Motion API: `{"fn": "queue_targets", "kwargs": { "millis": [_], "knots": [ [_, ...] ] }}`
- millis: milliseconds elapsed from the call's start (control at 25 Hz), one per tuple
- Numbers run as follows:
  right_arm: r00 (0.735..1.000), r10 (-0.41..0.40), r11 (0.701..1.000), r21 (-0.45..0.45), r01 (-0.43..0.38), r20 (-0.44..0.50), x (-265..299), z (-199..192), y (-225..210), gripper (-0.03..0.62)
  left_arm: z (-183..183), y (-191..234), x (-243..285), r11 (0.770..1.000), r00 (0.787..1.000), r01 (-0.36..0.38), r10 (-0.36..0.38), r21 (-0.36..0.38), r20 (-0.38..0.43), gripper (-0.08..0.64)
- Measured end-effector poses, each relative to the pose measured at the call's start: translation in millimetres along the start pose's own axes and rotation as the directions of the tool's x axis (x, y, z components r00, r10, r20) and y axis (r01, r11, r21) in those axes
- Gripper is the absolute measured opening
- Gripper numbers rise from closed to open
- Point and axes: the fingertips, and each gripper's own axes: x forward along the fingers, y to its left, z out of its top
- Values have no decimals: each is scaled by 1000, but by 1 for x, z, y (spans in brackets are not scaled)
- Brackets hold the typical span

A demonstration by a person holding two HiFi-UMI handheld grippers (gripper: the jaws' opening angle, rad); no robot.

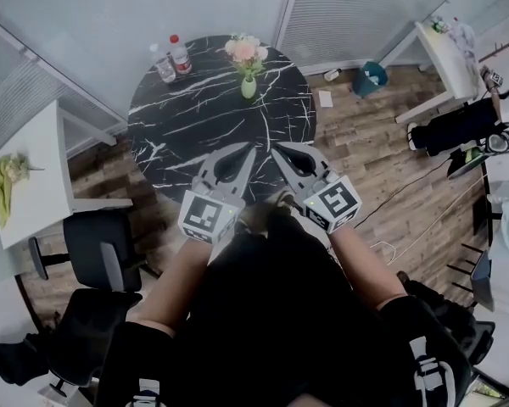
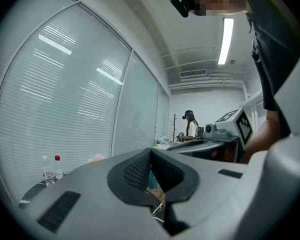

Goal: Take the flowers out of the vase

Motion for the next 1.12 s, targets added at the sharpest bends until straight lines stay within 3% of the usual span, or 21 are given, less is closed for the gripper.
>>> {"fn": "queue_targets", "kwargs": {
  "millis": [520, 680, 840, 1120],
  "knots": [
    [994, 112, 994, 6, -112, -13, 47, -2, -82, 20, 0, 50, 62, 989, 989, -146, 145, -13, -25, 12],
    [989, 146, 989, 8, -146, -21, 61, -2, -115, 20, -7, 66, 87, 979, 978, -202, 200, -29, -65, 12],
    [982, 184, 983, 18, -184, -29, 73, -6, -142, 20, -1, 81, 112, 965, 965, -261, 260, -24, -41, 12],
    [972, 227, 973, 53, -224, -60, 90, -23, -184, 21, -8, 97, 140, 937, 935, -349, 347, -26, -72, 12]
  ]
}}
